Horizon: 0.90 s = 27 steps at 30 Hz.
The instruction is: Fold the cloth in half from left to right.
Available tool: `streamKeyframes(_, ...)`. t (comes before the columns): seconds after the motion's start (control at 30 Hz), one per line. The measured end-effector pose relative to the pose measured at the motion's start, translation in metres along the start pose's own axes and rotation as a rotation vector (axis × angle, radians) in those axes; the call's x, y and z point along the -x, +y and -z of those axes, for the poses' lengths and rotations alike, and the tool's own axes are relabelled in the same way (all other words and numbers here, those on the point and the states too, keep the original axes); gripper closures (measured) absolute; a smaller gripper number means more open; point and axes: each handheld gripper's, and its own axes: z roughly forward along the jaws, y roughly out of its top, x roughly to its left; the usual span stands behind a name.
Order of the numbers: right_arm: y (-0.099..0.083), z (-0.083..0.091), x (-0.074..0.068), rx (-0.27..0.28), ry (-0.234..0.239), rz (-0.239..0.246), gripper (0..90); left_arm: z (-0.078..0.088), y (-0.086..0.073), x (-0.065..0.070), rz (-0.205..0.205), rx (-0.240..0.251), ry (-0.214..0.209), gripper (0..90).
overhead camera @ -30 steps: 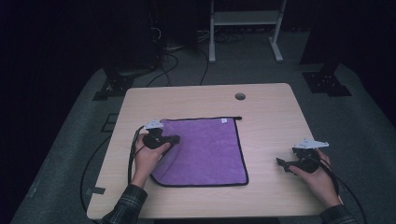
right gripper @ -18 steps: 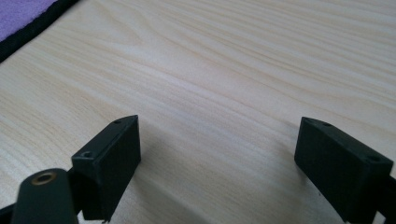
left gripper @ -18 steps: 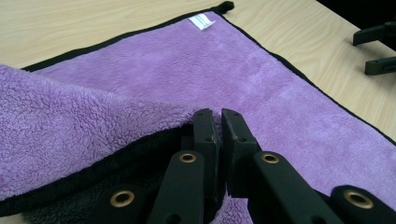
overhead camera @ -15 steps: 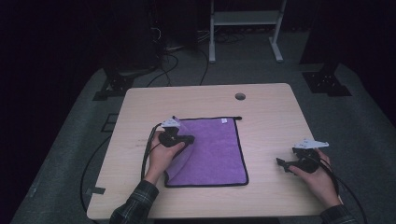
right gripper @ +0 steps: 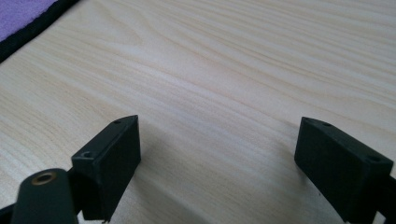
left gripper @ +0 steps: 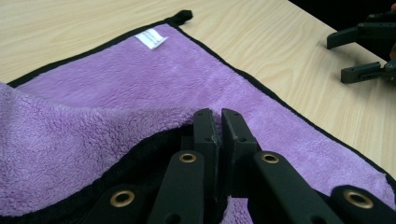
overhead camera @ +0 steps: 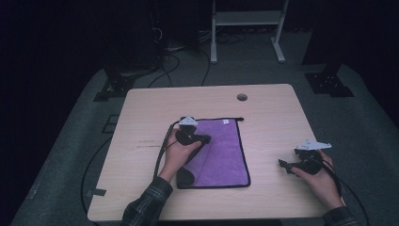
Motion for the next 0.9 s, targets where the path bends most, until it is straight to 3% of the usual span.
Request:
streamKeyframes(0.53, 0.000, 0.000, 0.000, 0.000, 0.000, 0.001, 13.5, -0.028, 0.019, 0.014, -0.011, 0.018, -0.052, 85.4)
streamKeyframes(0.9, 0.000, 0.000, 0.000, 0.000, 0.000, 0.001, 13.5, -0.052, 0.027, 0.021, 0.013, 0.021, -0.101, 85.4)
